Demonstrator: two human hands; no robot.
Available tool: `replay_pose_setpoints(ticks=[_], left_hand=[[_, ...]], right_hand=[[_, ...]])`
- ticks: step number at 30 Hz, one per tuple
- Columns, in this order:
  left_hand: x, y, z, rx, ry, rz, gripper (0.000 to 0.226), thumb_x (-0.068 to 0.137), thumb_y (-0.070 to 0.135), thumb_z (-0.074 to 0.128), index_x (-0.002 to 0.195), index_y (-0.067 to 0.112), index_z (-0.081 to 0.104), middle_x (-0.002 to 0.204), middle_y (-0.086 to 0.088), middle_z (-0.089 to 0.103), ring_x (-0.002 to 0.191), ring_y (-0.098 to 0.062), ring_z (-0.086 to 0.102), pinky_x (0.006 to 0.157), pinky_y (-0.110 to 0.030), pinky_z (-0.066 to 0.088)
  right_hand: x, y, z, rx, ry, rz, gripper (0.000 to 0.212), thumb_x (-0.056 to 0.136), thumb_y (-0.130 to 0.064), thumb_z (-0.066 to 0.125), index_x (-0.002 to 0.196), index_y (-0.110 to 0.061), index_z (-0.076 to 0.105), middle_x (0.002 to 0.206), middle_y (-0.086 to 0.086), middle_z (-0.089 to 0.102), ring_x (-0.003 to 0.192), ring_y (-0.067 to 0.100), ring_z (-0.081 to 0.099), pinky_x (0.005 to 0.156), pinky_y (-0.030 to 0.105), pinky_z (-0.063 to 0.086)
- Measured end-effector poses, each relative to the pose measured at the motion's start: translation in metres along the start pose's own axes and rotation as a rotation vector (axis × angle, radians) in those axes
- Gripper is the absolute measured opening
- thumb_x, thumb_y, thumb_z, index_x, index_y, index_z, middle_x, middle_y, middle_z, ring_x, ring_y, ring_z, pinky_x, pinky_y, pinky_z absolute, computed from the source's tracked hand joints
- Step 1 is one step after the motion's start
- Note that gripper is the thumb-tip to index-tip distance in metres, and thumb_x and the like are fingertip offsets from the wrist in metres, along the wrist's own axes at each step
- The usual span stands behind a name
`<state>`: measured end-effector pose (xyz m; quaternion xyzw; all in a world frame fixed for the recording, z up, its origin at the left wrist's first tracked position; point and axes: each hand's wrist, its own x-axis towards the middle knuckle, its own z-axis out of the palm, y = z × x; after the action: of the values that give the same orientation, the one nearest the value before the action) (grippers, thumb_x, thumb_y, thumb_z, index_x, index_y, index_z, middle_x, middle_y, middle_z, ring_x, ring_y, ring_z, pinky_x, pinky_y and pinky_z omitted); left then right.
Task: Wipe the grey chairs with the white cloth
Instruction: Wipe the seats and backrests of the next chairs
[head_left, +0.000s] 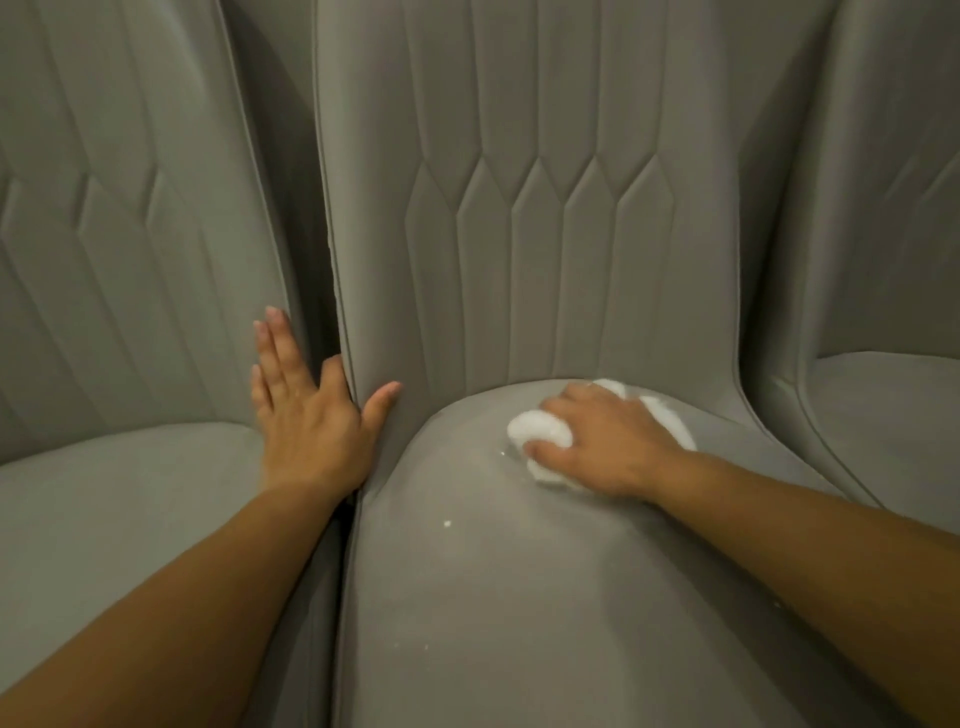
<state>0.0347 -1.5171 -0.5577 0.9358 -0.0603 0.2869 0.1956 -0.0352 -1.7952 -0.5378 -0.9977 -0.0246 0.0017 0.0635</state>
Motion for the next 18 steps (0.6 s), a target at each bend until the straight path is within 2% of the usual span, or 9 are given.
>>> replay_pose_setpoints(ticks=[2,4,6,9,13,15,18], left_hand=[[-0.001,-0.001,-0.001,-0.006,0.004,0.000,0.073,0.089,0.069,0.039,0.127,0.009,0.054,0.161,-0.015,-0.024,0.148,-0.026,-0.025,0.121,-0.054,-0.001],[-0.001,0.000,-0.003,-0.004,-0.010,-0.006,0.078,0.089,0.071,0.039,0.139,0.012,0.048,0.161,-0.014,-0.026,0.147,-0.025,-0.027,0.121,-0.052,-0.002],[-0.001,-0.002,-0.004,0.007,-0.013,-0.009,0.085,0.087,0.073,0.039,0.151,0.016,0.035,0.160,-0.011,-0.028,0.146,-0.023,-0.029,0.121,-0.051,-0.002],[-0.002,-0.005,-0.002,-0.044,0.018,-0.016,0.098,0.084,0.075,0.042,0.159,0.020,0.010,0.162,-0.007,-0.025,0.147,-0.019,-0.026,0.122,-0.052,0.000],[-0.003,-0.012,0.003,-0.079,0.051,0.051,0.094,0.086,0.071,0.044,0.156,0.035,-0.007,0.163,-0.007,-0.021,0.149,-0.022,-0.022,0.121,-0.054,0.003],[-0.004,-0.012,0.004,-0.062,0.037,0.047,0.089,0.089,0.070,0.043,0.156,0.035,-0.004,0.162,-0.007,-0.024,0.148,-0.022,-0.024,0.121,-0.055,0.003],[-0.001,-0.012,0.004,-0.028,0.006,0.027,0.080,0.091,0.070,0.038,0.156,0.026,0.026,0.161,-0.006,-0.028,0.147,-0.021,-0.027,0.121,-0.052,0.000]], right_hand=[[-0.033,-0.035,0.003,0.007,-0.047,-0.168,0.078,0.072,-0.084,0.024,0.135,-0.044,0.048,0.134,-0.012,0.049,0.129,0.019,0.041,0.106,0.042,0.033],[-0.061,-0.060,0.005,0.017,-0.053,-0.303,0.070,0.076,-0.083,0.029,0.135,-0.048,0.043,0.132,-0.014,0.046,0.128,0.017,0.038,0.107,0.045,0.030],[-0.071,-0.071,0.009,0.004,-0.041,-0.336,0.066,0.080,-0.084,0.035,0.139,-0.052,0.036,0.137,-0.015,0.041,0.132,0.015,0.033,0.108,0.048,0.026],[-0.049,-0.078,0.011,0.013,-0.028,-0.202,0.067,0.085,-0.081,0.040,0.144,-0.051,0.031,0.146,-0.013,0.038,0.140,0.017,0.027,0.112,0.049,0.019],[0.035,-0.087,0.017,-0.033,0.047,0.034,0.064,0.086,-0.081,0.035,0.135,-0.041,0.047,0.138,0.000,0.048,0.133,0.029,0.040,0.105,0.056,0.027],[0.066,-0.090,0.020,-0.042,0.071,0.122,0.062,0.087,-0.078,0.034,0.128,-0.034,0.051,0.131,0.004,0.051,0.127,0.032,0.045,0.100,0.056,0.031],[0.070,-0.094,0.023,-0.042,0.088,0.130,0.061,0.087,-0.075,0.035,0.125,-0.030,0.052,0.128,0.004,0.053,0.125,0.032,0.046,0.097,0.055,0.033]])
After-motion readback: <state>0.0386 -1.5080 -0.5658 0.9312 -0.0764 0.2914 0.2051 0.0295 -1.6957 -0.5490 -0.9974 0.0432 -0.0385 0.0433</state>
